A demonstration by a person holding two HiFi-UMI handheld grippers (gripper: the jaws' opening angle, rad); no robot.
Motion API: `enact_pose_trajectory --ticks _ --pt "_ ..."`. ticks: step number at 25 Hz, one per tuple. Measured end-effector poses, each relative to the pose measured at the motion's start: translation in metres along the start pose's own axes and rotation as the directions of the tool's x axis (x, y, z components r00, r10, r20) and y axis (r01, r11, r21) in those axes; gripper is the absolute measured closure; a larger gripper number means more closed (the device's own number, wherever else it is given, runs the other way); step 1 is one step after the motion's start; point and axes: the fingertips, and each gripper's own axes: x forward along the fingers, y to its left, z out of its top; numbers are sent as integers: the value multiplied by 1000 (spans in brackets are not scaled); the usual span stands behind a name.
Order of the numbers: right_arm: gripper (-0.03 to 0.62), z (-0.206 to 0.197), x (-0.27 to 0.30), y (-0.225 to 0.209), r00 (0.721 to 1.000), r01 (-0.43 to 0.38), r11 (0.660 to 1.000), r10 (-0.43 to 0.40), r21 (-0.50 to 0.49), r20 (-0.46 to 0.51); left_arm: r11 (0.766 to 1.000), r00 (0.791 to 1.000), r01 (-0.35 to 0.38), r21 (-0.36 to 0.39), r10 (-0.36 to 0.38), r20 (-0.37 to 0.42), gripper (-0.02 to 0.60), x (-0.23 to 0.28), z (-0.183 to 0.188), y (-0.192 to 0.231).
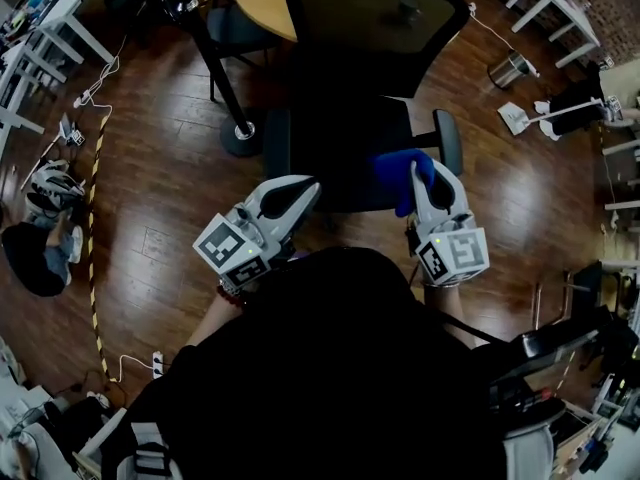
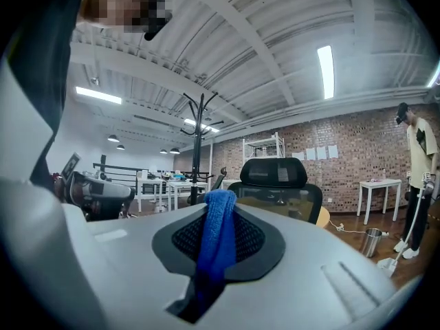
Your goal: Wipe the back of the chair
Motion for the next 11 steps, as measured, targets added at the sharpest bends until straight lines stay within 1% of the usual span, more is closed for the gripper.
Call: enact_pose_trajectory --ticks 4,8,11 --pt "559 -7 3 20 1000 -16 1000 16 10 -1 999 997 -43 2 44 -57 575 -22 -15 8" --pt "559 -13 1 26 999 -30 999 30 -14 -18 998 997 -49 -33 46 -64 575 -21 -23 7" --pt "559 -12 10 23 999 -43 999 42 -30 -23 997 995 -55 -59 49 -92 575 -16 -29 17"
